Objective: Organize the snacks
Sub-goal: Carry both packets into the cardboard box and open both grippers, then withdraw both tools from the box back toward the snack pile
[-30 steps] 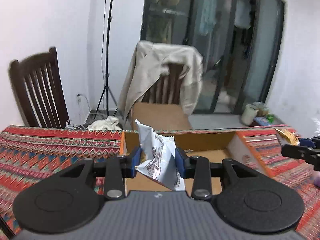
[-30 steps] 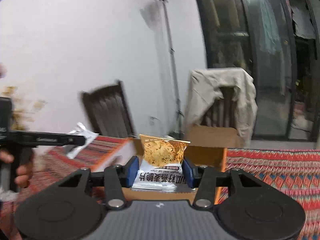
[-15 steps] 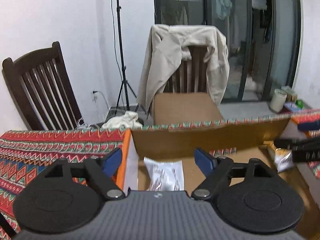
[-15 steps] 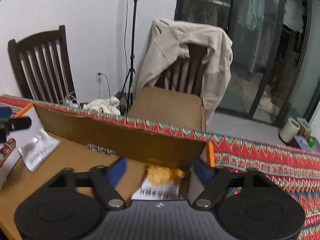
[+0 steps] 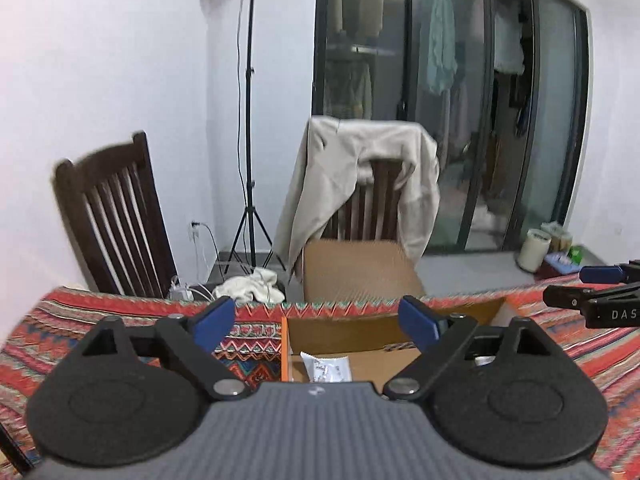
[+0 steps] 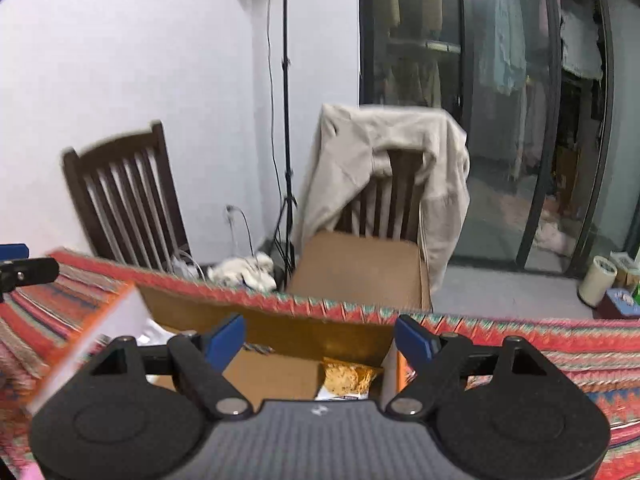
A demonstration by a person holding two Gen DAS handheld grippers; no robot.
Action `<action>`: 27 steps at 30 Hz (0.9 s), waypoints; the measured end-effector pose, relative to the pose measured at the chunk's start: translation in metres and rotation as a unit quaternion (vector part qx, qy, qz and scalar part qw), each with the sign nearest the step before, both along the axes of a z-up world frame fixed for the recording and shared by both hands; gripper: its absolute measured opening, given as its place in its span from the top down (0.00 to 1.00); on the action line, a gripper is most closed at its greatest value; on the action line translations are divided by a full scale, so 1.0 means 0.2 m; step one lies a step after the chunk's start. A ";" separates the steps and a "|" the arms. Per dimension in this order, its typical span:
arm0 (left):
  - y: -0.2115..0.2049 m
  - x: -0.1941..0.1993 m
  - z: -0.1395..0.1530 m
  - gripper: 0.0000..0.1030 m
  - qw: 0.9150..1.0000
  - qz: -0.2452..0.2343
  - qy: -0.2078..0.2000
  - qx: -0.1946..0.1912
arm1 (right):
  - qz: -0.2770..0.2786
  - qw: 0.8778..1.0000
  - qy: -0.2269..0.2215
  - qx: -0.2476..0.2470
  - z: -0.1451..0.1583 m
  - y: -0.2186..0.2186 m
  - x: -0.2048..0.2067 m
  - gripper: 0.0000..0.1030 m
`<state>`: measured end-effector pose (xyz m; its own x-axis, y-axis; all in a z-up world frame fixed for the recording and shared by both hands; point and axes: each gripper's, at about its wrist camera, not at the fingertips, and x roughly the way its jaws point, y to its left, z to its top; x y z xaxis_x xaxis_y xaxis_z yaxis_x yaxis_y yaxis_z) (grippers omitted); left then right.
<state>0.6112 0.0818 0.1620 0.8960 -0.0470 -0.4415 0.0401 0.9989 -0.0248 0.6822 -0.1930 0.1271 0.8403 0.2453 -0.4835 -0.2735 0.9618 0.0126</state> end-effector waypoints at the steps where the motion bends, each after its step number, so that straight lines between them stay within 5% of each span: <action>1: 0.00 -0.09 0.07 0.05 1.000 0.001 -0.003 -0.006 | -0.001 1.000 -0.005 -0.001 0.07 -0.01 -0.07 0.16; 4: -0.01 -0.32 0.23 0.04 1.000 -0.005 -0.012 -0.011 | 0.003 1.000 -0.019 0.001 0.27 -0.07 -0.30 0.13; 6: -0.03 -0.51 0.31 0.03 1.000 -0.011 -0.015 -0.003 | 0.011 1.000 -0.027 0.007 0.38 -0.11 -0.46 0.00; 14: -0.11 -1.33 0.37 0.00 0.996 -0.049 -0.073 -0.024 | 0.046 0.996 -0.071 0.011 0.57 -0.26 -1.24 0.00; 19: -0.16 -1.77 0.26 0.00 0.993 -0.034 -0.111 -0.014 | 0.071 0.993 -0.097 0.021 0.52 -0.34 -1.68 0.00; 27: -0.23 -2.32 -0.10 0.00 0.989 -0.025 -0.139 -0.038 | 0.062 0.988 -0.140 0.028 0.18 -0.41 -2.33 0.00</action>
<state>0.1474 0.0352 0.1424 0.9780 -0.1176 -0.1723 0.1051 0.9912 -0.0800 0.2162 -0.2750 0.1635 0.9005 0.3753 -0.2199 -0.3903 0.9203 -0.0275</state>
